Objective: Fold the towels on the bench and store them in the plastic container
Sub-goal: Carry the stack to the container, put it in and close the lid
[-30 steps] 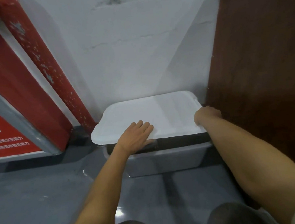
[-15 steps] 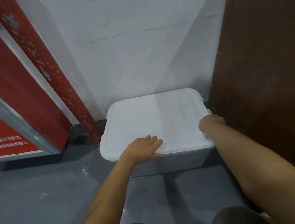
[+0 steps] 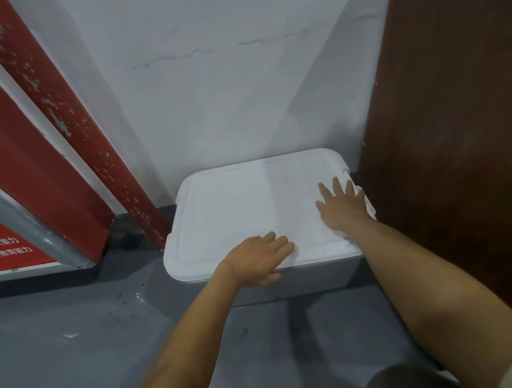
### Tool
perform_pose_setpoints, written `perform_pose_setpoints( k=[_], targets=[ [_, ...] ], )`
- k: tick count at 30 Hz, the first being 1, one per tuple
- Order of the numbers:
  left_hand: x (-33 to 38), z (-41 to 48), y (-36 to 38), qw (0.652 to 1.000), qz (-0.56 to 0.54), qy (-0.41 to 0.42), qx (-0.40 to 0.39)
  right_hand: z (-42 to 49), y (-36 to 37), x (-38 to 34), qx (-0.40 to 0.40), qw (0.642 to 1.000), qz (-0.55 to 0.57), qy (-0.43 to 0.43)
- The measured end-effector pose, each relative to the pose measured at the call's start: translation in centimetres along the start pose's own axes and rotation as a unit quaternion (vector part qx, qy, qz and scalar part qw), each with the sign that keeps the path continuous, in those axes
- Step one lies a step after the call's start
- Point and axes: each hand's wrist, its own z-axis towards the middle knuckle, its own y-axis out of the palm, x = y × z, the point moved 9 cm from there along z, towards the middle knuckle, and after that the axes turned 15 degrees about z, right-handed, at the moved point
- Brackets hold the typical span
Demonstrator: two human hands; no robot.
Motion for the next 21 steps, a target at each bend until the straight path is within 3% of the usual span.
perform_pose_setpoints(
  k=[7, 16, 21],
  targets=[
    [1.2, 0.2, 0.4, 1.000, 0.000, 0.017, -0.009, 0.7, 1.0, 0.8, -0.006, 0.996, 0.028, 0.083],
    [0.0, -0.3, 1.8, 0.999, -0.024, -0.007, -0.027, 0.2, 1.6, 0.7, 0.022, 0.997, 0.024, 0.073],
    [-1.9, -0.9, 1.7, 0.992, -0.045, -0.098, -0.059, 0.5, 1.1, 0.8, 0.016, 0.998, 0.017, 0.060]
  ],
)
